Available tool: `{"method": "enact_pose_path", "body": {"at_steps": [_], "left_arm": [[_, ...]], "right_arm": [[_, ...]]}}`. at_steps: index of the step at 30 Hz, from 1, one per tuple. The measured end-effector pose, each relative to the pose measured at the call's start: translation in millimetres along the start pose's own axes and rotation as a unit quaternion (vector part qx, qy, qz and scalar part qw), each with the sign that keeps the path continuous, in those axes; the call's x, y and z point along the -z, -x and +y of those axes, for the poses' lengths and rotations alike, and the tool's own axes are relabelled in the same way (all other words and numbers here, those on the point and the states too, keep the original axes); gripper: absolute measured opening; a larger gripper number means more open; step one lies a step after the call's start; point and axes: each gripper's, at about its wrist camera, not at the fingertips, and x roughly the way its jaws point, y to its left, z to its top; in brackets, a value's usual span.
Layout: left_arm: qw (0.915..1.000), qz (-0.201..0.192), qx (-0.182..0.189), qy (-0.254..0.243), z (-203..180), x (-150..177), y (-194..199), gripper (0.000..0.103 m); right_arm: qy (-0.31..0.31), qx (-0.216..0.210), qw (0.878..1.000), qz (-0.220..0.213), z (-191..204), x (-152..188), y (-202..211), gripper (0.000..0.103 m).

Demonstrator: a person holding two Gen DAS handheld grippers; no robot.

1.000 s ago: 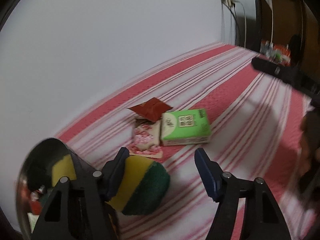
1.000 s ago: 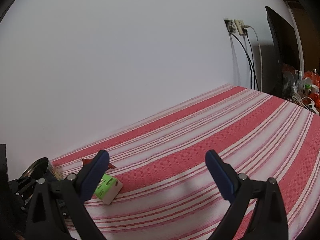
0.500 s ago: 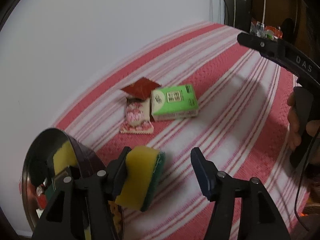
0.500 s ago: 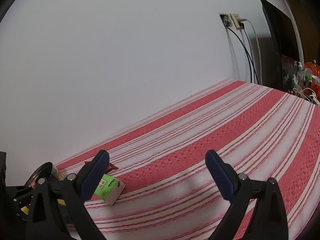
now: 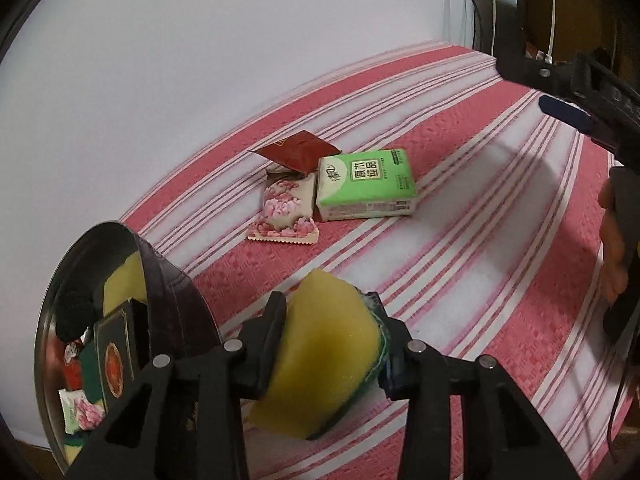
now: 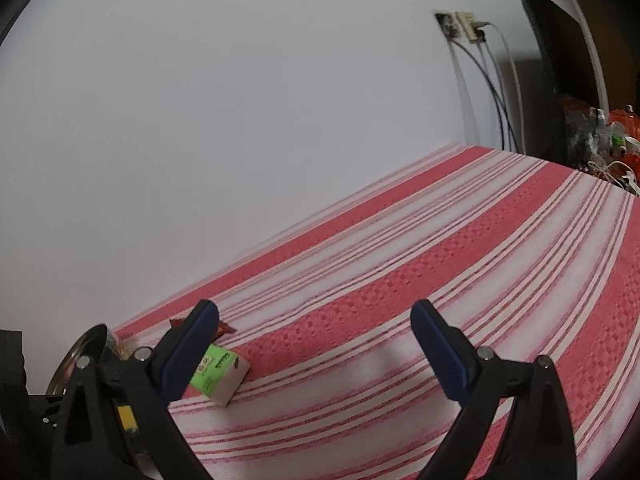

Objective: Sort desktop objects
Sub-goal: 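Grasp the yellow-green sponge with the left tool, then grasp the green tissue pack with the right tool while the left tool holds the sponge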

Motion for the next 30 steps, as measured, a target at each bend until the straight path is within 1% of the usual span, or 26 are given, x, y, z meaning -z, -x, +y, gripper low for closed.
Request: {"method": "enact_pose_path", "body": {"at_steps": [1, 2, 3, 5, 7, 8, 10, 13, 16, 18, 19, 20, 21, 23, 24, 25, 27, 30], "left_arm": [[1.0000, -0.007, -0.001, 0.000, -1, 3, 3, 0.042], [0.9998, -0.015, 0.011, 0.006, -2, 8, 9, 0.042], [0.9990, -0.025, 0.031, 0.018, -3, 13, 18, 0.042], [0.9970, -0.051, 0.046, 0.035, -7, 25, 36, 0.042], [0.9953, -0.069, 0.049, 0.047, -9, 36, 49, 0.042], [0.9939, -0.078, 0.053, 0.057, -10, 43, 56, 0.042], [0.9909, -0.091, 0.062, 0.077, -11, 55, 67, 0.042], [0.9847, -0.107, 0.078, 0.114, -6, 70, 80, 0.042], [0.9778, -0.108, 0.093, 0.154, 2, 82, 85, 0.042], [0.9756, -0.108, 0.093, 0.167, 6, 90, 89, 0.042], [0.9757, -0.108, 0.090, 0.168, 6, 92, 91, 0.042], [0.9764, -0.107, 0.085, 0.167, 7, 94, 92, 0.042], [0.9771, -0.106, 0.081, 0.165, 7, 95, 93, 0.042], [0.9772, -0.108, 0.077, 0.165, 7, 100, 98, 0.042], [0.9769, -0.110, 0.078, 0.166, 9, 100, 95, 0.042], [0.9760, -0.112, 0.080, 0.169, 10, 101, 96, 0.042], [0.9747, -0.118, 0.082, 0.172, 12, 102, 96, 0.042], [0.9720, -0.128, 0.084, 0.178, 13, 102, 93, 0.042]], "right_arm": [[0.005, -0.004, 1.000, 0.007, 3, 1, -3, 0.098], [0.013, -0.012, 1.000, 0.018, 5, 3, -6, 0.098], [0.020, -0.021, 0.999, 0.028, 8, 4, -10, 0.098], [0.033, -0.050, 0.997, 0.056, 16, 7, -19, 0.099], [0.065, -0.084, 0.989, 0.103, 33, 10, -34, 0.098], [0.097, -0.088, 0.983, 0.129, 46, 13, -44, 0.098], [0.163, -0.075, 0.972, 0.151, 67, 16, -55, 0.098], [0.250, -0.060, 0.952, 0.165, 93, 19, -70, 0.098], [0.308, -0.057, 0.929, 0.198, 112, 28, -92, 0.098], [0.330, -0.053, 0.917, 0.216, 119, 36, -107, 0.098], [0.338, -0.046, 0.913, 0.225, 122, 40, -115, 0.093], [0.344, -0.040, 0.909, 0.231, 124, 44, -120, 0.086], [0.338, -0.047, 0.912, 0.229, 123, 43, -122, 0.086], [0.311, -0.064, 0.918, 0.238, 117, 41, -124, 0.068], [0.306, -0.055, 0.922, 0.232, 114, 40, -123, 0.061], [0.301, -0.049, 0.924, 0.230, 111, 39, -121, 0.050], [0.280, -0.052, 0.929, 0.235, 101, 37, -115, 0.050], [0.236, -0.067, 0.941, 0.232, 80, 37, -98, 0.050]]}}
